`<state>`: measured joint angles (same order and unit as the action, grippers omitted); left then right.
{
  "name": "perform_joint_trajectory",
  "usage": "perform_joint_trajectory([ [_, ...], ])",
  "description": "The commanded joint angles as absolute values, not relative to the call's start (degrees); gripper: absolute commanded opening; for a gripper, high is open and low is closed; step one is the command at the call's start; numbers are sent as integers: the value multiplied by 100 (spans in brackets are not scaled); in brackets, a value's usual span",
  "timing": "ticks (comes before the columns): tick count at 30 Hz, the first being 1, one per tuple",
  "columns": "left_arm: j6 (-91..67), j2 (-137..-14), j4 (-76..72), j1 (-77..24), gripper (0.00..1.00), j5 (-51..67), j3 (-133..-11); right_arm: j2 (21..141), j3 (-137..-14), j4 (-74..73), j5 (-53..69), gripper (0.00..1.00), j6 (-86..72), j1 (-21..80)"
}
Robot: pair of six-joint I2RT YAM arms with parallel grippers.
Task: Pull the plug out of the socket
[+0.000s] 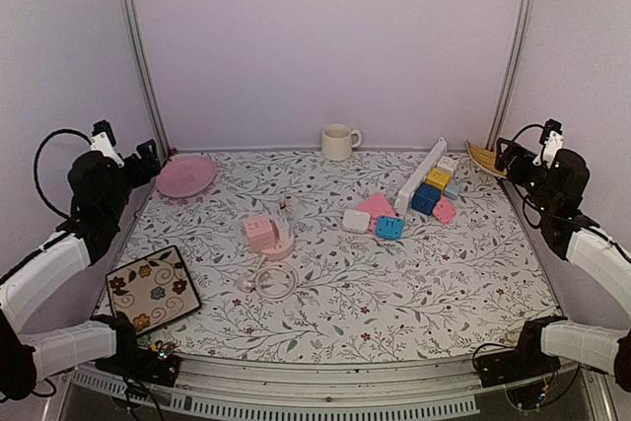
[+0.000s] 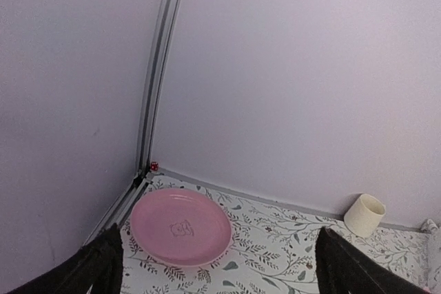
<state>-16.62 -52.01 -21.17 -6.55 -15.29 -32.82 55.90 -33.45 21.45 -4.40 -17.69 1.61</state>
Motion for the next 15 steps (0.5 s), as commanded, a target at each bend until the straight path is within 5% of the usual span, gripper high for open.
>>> perform_joint_trajectory([
  [1,-2854,-5232,-991,-507,97,-1420,-3202,5290,-3245,1726,226,99,-2300,177],
  [10,-3233,-6200,-1271,-619,93,274,-3451,5877,-3444,1195,968,99,-2372,476],
  [15,-3344,-6866,-1262,-1402,93,14,-3511,6475,-3615,1077,359,99,-2184,1583],
])
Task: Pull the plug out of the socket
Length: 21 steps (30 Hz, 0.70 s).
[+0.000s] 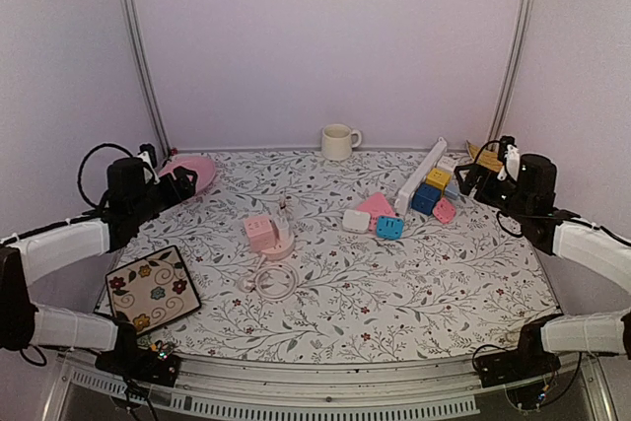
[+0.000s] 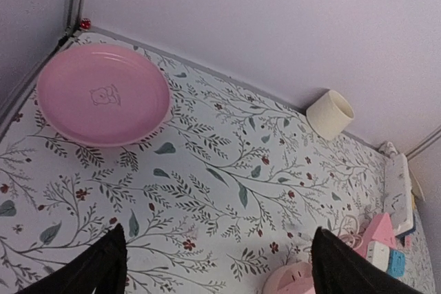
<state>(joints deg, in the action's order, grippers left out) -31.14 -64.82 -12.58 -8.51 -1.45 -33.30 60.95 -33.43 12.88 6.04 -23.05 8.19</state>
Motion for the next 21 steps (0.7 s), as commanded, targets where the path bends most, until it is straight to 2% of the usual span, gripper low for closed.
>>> perform_joint_trajectory([
  [1,-3387,-7064,-1225,-1566,93,-41,-3529,6610,-3665,1068,267,99,-2181,1800],
  [9,-3731,-8169,-805,-2595,91,-252,-3952,7478,-4107,995,-306,99,-2240,3133],
  [21,-3872,-8934,-452,-3025,89,370,-4386,8744,-5122,812,-719,99,-2314,4481],
])
